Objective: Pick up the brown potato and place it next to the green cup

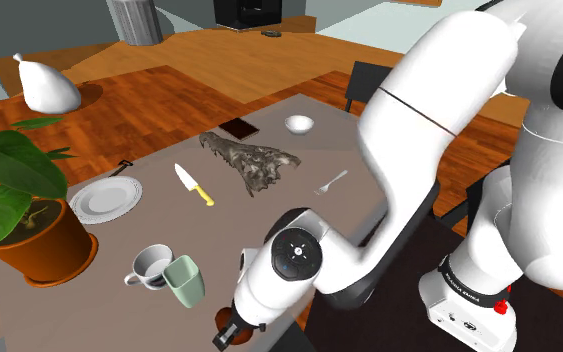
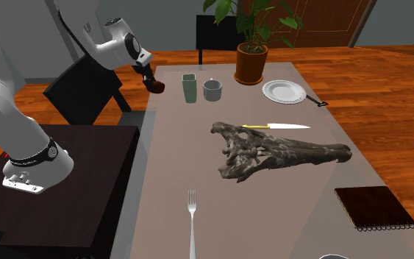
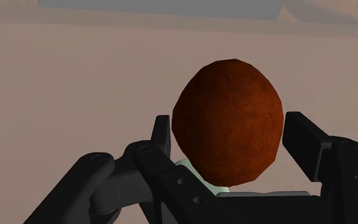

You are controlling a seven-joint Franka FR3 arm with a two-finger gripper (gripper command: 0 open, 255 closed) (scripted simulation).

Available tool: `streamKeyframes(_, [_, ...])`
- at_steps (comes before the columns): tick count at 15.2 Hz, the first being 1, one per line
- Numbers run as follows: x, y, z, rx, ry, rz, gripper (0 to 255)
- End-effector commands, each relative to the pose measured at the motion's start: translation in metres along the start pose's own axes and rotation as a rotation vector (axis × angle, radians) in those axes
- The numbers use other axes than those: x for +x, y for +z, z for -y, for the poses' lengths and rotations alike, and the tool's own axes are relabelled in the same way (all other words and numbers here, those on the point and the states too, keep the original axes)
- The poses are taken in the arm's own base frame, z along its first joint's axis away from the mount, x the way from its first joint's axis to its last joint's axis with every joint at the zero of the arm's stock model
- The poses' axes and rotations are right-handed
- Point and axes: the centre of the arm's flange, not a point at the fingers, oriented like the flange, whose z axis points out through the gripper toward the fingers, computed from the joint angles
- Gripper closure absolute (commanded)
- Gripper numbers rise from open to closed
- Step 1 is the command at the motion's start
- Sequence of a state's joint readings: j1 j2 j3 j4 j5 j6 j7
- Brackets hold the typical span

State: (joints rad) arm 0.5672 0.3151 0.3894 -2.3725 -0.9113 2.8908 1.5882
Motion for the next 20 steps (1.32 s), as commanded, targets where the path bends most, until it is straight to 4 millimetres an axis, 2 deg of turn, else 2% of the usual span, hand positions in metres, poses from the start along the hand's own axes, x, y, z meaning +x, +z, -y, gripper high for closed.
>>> streamKeyframes(1, [-0.003,0.010,-0.002,0.000,-0.001,0.000,255])
streamKeyframes(11, [-0.019,0.063,-0.010,0.000,-0.001,0.000,255])
streamKeyframes(19, [-0.019,0.063,-0.010,0.000,-0.001,0.000,255])
streamKeyframes(20, [-0.019,0.063,-0.010,0.000,-0.001,0.000,0])
